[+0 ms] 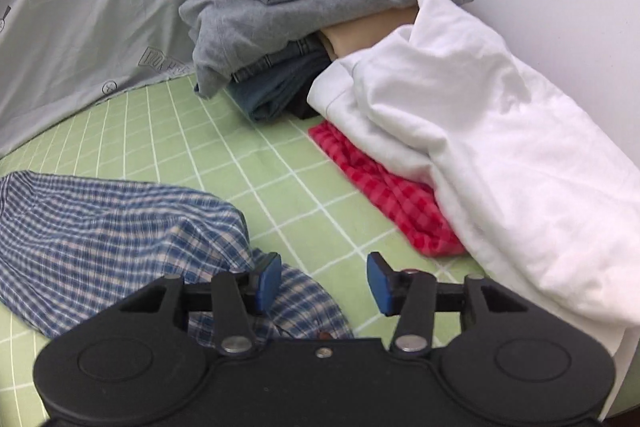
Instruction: Fold clothes
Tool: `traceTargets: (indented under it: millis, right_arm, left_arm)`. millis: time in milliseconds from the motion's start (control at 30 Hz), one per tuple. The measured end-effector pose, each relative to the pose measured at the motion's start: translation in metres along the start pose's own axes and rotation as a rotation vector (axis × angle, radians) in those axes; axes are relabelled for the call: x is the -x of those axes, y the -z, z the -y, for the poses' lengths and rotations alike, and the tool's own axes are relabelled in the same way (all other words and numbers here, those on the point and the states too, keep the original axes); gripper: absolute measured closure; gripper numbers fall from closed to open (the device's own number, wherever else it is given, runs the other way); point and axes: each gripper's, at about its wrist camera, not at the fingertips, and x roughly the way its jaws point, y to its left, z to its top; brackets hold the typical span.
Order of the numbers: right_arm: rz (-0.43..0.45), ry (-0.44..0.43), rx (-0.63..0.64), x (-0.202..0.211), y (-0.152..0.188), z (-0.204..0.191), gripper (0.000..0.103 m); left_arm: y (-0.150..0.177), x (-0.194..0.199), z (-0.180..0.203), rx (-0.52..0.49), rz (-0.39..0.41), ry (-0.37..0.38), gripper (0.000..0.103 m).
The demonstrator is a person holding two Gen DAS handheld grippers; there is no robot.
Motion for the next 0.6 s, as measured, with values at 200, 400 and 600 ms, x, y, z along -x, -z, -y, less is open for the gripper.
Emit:
traceTargets:
  millis: [200, 400, 600]
  right_arm:
    - [-0.063, -0.029, 0.062, -0.012, 0.015, -0.008, 0.038]
    - [-0.022, -0.026, 0.176, -0.012, 0.014, -0.021, 0.093]
    - [-0.038, 0.284, 0.197, -0.035, -0.001, 0.007, 0.097]
  left_arm:
    - [-0.001, -0.001, -0.001, 0.002, -0.001, 0.0, 0.0]
    - [-0.012, -0.006, -0.006, 0.019, -0.052, 0.018, 0.0]
    - [-0.031, -0.005, -0.021, 0.093, -0.095, 0.045, 0.002]
